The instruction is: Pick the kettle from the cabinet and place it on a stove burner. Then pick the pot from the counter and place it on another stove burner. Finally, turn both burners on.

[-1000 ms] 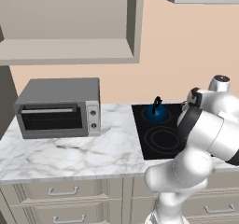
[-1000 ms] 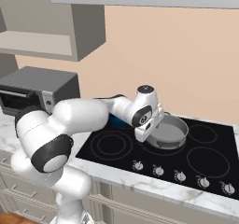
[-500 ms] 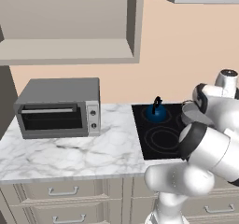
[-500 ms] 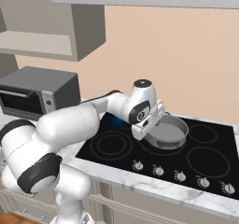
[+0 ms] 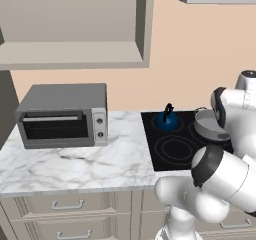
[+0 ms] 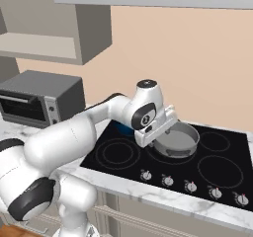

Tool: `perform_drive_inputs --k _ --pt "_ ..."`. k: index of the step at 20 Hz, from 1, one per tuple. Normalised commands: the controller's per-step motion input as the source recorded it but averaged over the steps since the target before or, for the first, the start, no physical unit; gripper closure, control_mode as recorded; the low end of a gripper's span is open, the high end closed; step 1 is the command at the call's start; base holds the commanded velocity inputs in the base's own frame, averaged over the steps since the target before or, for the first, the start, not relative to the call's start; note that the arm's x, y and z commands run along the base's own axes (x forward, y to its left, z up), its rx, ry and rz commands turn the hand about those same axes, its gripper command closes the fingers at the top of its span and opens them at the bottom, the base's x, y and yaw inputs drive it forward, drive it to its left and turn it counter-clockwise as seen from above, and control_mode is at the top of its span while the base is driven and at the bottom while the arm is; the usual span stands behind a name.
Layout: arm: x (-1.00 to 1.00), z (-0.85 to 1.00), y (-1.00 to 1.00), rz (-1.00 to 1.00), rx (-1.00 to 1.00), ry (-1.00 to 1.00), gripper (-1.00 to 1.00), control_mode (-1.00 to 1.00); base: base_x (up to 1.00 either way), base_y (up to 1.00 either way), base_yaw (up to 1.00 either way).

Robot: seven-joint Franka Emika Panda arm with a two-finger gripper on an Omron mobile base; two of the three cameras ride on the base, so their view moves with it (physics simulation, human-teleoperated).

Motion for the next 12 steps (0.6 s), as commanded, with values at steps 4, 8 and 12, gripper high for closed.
perform_drive_inputs --k 4,8,12 --pt "-0.3 0.15 0.0 -0.19 0.0 0.0 -1.0 -1.0 0.0 0.0 0.0" --pt "-0.29 0.1 0.0 -0.21 0.0 0.0 -1.0 -1.0 0.0 0.0 0.0" --pt "-0.27 0.05 0.0 -0.22 0.0 0.0 -1.0 -1.0 0.0 0.0 0.0"
